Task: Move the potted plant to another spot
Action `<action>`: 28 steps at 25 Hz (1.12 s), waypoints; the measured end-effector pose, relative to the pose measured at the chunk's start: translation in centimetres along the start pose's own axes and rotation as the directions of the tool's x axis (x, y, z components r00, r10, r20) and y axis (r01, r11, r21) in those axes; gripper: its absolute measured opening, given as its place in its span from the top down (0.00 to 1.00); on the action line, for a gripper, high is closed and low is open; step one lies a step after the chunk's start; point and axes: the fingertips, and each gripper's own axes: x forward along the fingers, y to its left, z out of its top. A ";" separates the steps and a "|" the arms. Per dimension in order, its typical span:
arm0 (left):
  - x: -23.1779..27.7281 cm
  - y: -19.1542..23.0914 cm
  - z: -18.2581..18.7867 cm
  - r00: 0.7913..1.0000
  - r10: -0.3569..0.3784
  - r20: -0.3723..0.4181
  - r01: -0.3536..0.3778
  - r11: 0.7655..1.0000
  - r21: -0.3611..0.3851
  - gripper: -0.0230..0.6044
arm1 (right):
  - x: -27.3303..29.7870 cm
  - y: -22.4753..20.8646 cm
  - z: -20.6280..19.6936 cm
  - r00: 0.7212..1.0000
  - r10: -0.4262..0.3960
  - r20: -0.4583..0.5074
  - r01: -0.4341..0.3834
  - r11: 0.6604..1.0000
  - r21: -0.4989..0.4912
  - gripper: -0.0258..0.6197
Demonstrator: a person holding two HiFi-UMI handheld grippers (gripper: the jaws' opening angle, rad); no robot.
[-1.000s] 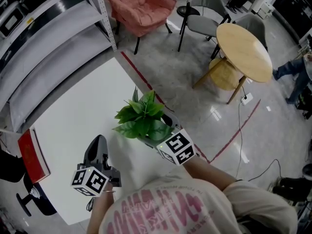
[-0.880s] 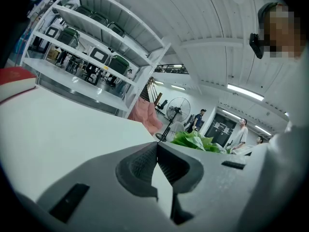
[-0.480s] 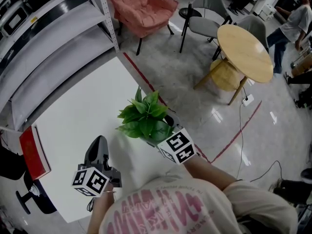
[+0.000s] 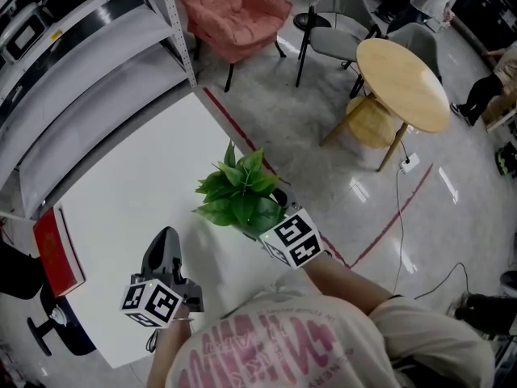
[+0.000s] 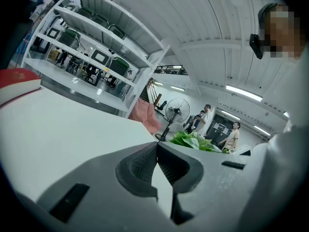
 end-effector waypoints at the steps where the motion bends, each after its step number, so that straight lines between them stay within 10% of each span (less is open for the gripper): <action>1: -0.1 0.1 0.0 1.000 0.000 0.000 0.000 1.000 0.001 0.96 | 0.0 0.0 0.0 1.000 -0.003 0.002 0.003 1.000 0.002 0.19; 28: -5.5 1.3 -2.1 0.999 0.040 0.006 -0.040 0.999 -0.022 0.96 | -0.5 0.3 0.0 0.997 -0.080 0.014 0.080 0.997 0.005 0.19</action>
